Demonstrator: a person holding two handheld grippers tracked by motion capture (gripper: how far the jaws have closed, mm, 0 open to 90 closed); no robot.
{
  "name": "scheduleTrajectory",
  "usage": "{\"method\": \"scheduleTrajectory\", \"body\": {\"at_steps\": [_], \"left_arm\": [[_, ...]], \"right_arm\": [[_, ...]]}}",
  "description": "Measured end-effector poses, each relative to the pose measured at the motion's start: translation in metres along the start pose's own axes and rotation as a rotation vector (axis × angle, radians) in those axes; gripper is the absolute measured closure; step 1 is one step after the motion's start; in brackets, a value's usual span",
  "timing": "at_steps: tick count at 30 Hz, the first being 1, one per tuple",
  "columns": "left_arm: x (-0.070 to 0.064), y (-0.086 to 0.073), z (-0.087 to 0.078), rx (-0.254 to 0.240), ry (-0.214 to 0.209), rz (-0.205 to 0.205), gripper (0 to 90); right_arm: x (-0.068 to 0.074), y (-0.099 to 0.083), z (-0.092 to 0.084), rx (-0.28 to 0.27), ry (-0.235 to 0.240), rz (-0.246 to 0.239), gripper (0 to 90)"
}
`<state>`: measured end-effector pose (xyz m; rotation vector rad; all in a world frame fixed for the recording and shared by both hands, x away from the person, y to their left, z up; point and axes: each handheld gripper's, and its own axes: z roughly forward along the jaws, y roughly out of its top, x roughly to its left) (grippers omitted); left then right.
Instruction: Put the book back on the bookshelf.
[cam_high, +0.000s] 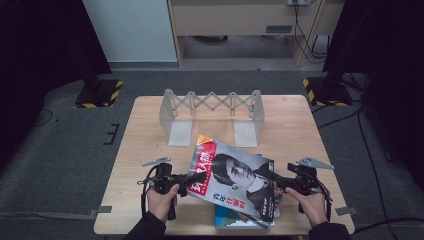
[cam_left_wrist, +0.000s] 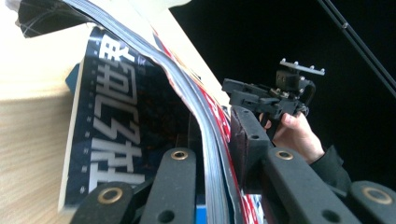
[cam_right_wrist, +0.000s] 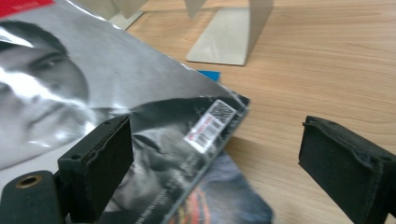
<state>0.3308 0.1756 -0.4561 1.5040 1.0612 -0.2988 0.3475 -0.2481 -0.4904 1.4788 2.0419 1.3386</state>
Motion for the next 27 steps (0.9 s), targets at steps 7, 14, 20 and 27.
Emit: {"method": "scheduleTrajectory", "body": {"at_steps": [7,14,20,27], "left_arm": [[-0.008,0.014,0.001,-0.026,-0.001,0.02,81.0],[-0.016,0.032,-0.005,-0.084,-0.028,0.026,85.1],[-0.023,0.045,-0.011,-0.107,-0.022,0.058,86.1],[-0.035,0.058,-0.013,-0.141,-0.014,0.112,86.3]], "right_arm": [[-0.014,0.001,-0.006,-0.007,-0.085,-0.014,10.2],[-0.034,-0.001,-0.012,0.012,-0.191,-0.03,10.0],[-0.045,-0.003,-0.014,0.035,-0.241,-0.036,9.9],[-0.051,-0.004,-0.014,0.059,-0.283,-0.052,9.9]]}}
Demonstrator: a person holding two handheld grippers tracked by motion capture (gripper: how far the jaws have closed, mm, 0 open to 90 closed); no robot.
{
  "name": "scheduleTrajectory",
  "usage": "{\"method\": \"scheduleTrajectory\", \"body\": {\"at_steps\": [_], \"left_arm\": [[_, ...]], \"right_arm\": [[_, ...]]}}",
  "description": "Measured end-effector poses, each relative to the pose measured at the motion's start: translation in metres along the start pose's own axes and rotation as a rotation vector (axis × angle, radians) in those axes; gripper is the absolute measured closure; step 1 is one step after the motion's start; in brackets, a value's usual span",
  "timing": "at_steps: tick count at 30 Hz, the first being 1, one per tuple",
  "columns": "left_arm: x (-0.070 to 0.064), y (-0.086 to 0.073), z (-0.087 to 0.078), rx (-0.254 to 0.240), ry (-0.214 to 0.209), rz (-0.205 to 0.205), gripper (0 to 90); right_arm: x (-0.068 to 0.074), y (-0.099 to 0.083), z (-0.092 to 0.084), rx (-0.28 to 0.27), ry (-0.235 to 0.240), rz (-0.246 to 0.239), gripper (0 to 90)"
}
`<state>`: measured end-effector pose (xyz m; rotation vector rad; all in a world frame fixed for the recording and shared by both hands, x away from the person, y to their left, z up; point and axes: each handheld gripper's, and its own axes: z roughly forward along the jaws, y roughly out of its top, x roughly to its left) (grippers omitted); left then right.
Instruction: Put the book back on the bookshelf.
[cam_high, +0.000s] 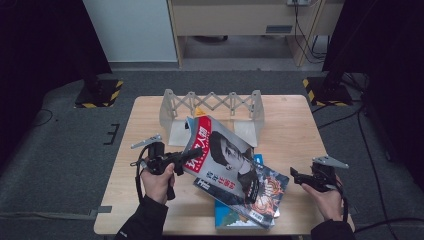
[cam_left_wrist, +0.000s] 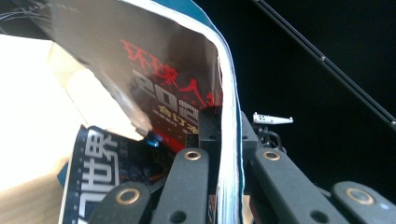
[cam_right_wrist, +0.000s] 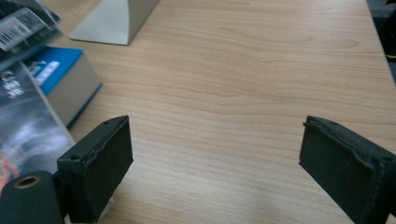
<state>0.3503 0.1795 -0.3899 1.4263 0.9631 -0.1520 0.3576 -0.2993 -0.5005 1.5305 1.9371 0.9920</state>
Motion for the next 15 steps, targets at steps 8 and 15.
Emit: {"method": "scheduleTrajectory", "body": {"at_steps": [8,15], "left_arm": [[-0.007,0.012,0.001,-0.023,0.018,0.055,86.4],[-0.011,0.024,-0.011,-0.057,0.046,0.107,86.3]], "right_arm": [[-0.01,-0.003,0.002,0.027,-0.044,-0.01,9.9],[-0.012,-0.005,0.004,0.051,-0.05,-0.02,9.9]]}}
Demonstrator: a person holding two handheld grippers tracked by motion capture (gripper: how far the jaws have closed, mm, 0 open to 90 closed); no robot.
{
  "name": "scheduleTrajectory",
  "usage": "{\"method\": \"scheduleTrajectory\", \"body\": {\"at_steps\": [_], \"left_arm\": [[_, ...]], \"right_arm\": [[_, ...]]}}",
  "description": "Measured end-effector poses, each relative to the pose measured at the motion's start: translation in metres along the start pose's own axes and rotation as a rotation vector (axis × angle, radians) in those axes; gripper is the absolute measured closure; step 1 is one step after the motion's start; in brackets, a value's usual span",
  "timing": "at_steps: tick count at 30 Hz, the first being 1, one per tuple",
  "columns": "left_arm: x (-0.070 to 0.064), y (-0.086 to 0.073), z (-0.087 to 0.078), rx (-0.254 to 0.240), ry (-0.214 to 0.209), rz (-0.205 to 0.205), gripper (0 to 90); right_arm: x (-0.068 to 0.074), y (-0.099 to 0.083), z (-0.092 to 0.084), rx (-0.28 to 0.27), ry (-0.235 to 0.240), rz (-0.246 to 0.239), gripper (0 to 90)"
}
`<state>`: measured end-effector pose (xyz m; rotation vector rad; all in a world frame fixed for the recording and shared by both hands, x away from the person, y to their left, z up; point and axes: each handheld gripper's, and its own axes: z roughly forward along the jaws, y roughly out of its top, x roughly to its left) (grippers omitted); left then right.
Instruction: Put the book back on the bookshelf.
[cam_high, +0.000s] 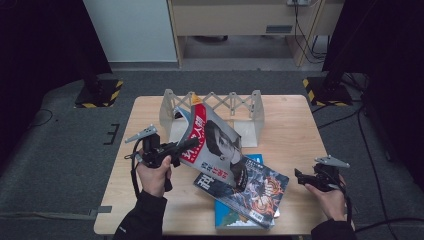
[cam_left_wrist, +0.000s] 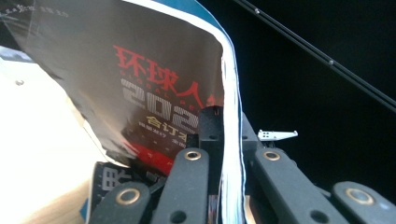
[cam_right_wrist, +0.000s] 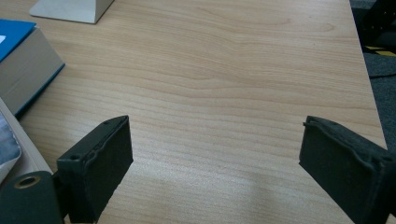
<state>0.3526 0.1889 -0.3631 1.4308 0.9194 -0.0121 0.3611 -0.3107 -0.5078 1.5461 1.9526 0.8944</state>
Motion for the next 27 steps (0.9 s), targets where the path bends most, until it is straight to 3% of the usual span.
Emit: {"method": "scheduleTrajectory", "body": {"at_steps": [10,15,23,27], "left_arm": [[-0.001,0.019,-0.033,-0.086,0.037,0.032,86.4],[0.003,0.026,-0.049,-0.114,0.057,0.022,86.3],[0.009,0.032,-0.063,-0.118,0.073,0.015,86.3],[0.01,0.036,-0.064,-0.08,0.08,0.033,86.3]], "right_arm": [[0.001,-0.003,0.005,0.036,-0.004,-0.022,9.8],[0.002,-0.004,0.007,0.048,-0.001,-0.032,9.7],[0.003,-0.005,0.009,0.066,0.007,-0.043,9.5],[0.003,-0.005,0.01,0.067,0.009,-0.043,9.5]]}}
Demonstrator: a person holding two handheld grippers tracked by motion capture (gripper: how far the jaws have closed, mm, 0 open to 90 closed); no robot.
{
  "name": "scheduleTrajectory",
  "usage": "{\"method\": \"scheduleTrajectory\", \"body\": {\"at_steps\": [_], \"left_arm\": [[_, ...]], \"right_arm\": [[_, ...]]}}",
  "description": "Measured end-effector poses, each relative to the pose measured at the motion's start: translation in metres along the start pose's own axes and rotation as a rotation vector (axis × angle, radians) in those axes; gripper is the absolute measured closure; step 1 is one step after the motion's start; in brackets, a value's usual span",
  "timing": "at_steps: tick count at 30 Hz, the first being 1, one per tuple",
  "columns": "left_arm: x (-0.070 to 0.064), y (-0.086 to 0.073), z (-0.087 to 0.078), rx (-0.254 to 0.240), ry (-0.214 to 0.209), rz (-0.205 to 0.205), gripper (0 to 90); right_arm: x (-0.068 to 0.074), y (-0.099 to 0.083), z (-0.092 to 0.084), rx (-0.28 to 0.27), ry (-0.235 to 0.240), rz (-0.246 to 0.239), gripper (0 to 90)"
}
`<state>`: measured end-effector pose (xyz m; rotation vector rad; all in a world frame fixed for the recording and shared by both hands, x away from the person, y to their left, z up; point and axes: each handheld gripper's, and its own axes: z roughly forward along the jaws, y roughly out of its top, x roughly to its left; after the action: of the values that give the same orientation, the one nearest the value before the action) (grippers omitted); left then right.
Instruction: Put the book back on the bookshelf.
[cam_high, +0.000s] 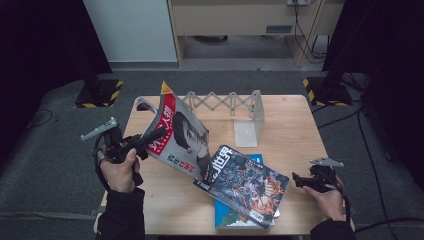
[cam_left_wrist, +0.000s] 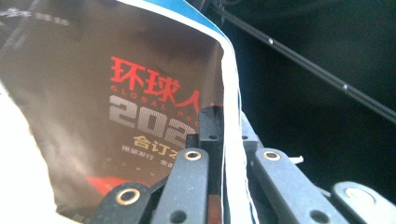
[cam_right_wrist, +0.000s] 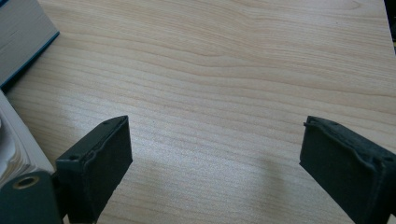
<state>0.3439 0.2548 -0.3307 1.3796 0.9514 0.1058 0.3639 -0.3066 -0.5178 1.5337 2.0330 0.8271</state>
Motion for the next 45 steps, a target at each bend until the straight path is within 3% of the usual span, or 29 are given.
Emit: {"method": "scheduleTrajectory", "body": {"at_steps": [7,18,25,32,39,45], "left_arm": [[0.006,0.002,-0.004,0.017,0.039,0.014,86.3],[0.023,0.01,-0.021,-0.002,0.105,0.017,86.3],[0.033,0.014,-0.016,0.019,0.142,0.036,86.3],[0.036,0.025,-0.005,0.039,0.137,0.067,86.3],[0.025,0.033,0.007,0.06,0.122,0.107,86.3],[0.024,0.037,0.012,0.077,0.118,0.128,86.3]], "right_arm": [[0.0,0.0,0.0,0.004,0.008,-0.001,9.4],[0.001,0.0,0.001,0.01,0.011,0.0,9.3],[0.001,0.001,0.002,0.01,0.012,-0.002,9.3],[0.002,0.0,0.005,0.031,0.012,-0.015,9.2],[0.003,-0.001,0.008,0.049,0.015,-0.033,9.0],[0.003,-0.002,0.01,0.055,0.012,-0.032,8.9]]}}
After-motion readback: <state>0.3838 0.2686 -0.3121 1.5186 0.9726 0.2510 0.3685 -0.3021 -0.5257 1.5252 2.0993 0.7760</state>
